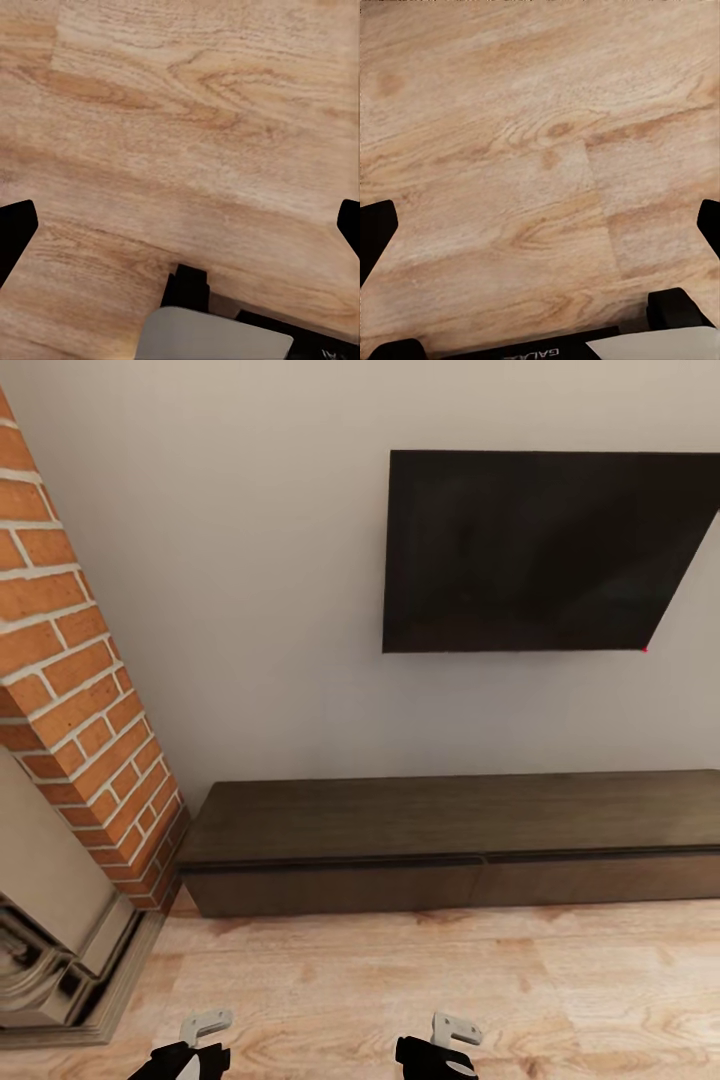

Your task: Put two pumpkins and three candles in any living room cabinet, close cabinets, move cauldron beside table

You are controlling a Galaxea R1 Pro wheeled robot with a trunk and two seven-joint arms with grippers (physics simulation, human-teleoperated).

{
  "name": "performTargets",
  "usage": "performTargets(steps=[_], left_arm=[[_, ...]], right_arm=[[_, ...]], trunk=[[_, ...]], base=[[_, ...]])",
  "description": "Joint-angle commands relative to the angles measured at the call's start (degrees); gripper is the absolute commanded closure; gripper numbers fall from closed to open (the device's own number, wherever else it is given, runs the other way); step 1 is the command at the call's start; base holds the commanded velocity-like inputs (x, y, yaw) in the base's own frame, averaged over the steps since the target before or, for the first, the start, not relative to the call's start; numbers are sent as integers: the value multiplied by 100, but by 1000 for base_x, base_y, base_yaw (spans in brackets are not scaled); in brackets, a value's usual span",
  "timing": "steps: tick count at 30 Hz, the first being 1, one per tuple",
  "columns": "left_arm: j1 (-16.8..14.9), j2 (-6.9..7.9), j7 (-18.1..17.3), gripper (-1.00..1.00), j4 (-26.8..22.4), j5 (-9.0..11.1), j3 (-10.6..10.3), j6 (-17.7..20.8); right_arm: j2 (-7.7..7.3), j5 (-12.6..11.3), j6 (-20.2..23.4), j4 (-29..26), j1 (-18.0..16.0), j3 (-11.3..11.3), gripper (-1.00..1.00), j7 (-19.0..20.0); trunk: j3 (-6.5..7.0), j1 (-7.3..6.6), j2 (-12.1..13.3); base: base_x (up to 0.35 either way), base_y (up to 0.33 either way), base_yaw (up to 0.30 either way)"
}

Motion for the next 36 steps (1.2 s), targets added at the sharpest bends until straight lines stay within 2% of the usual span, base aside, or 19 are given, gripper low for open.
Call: performTargets(steps=[1, 11, 18, 23, 26, 28, 31, 34, 36], left_arm=[[0, -1, 0, -100, 1, 0, 0, -3], [0, -4, 0, -100, 125, -6, -13, -114], [0, -4, 0, -100, 161, -1, -230, -170], [0, 20, 0, -100, 200, 0, -278, -173], [0, 35, 0, -100, 458, -5, -286, -186], [6, 53, 0, -100, 635, -7, -288, -190], [48, 72, 0, -100, 725, -10, -293, -192], [94, 78, 0, -100, 763, -18, -297, -192], [127, 74, 2, -100, 774, -34, -299, -188]], right_arm=[[0, 0, 0, 0, 0, -3, -100, 0], [0, 1, -1, 0, 0, -4, -100, 0], [0, 1, -1, 2, 0, 0, -100, 0], [-6, -13, -4, 118, 0, -2, -100, 0], [-14, -15, -10, 490, 0, -30, -100, 0], [-75, -19, -66, 871, 0, -43, -100, 0], [-230, -65, -491, 1386, 0, -50, -100, -4], [-326, -92, -970, 1981, 0, -52, -100, -13], [-351, -98, -1128, 2274, 0, -52, -100, -15]], trunk=[[19, -23, 42], [198, -242, 443], [324, -396, 723], [413, -506, 924], [467, -572, 1044], [503, -616, 1124], [557, -682, 1245], [611, -747, 1365], [647, -791, 1445]], base=[[0, 0, 0], [0, 0, 0], [0, 0, 0], [0, 0, 0], [0, 0, 0], [0, 0, 0], [0, 0, 0], [0, 0, 0], [0, 0, 0]])
